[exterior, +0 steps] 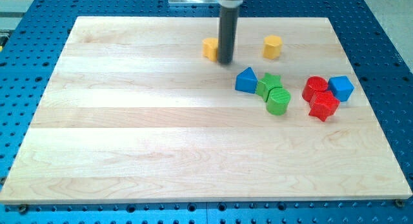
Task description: Nudge the green star
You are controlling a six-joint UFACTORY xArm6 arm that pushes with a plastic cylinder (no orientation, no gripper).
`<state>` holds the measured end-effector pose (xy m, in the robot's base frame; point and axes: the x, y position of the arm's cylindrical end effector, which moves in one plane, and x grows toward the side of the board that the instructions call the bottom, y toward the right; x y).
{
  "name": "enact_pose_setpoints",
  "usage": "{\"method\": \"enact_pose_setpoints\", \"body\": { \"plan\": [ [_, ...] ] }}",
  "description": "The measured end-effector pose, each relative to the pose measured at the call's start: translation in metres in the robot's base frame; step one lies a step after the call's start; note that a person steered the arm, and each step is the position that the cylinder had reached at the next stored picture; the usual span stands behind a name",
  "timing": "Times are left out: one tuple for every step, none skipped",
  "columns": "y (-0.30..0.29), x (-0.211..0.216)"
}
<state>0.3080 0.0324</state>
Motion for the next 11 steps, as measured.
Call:
{"method": "enact_pose_setpoints", "body": {
  "plan": [
    [0.019,0.042],
    [0.052,0.024],
    [0.081,0.012],
    [0.081,0.021],
    [0.108,0.017],
    [0.112,0.008],
    [0.118,0.061],
    [0.143,0.102],
    [0.092,0.124],
    [0.009,0.11],
    [-0.019,0.108]
  ]
}}
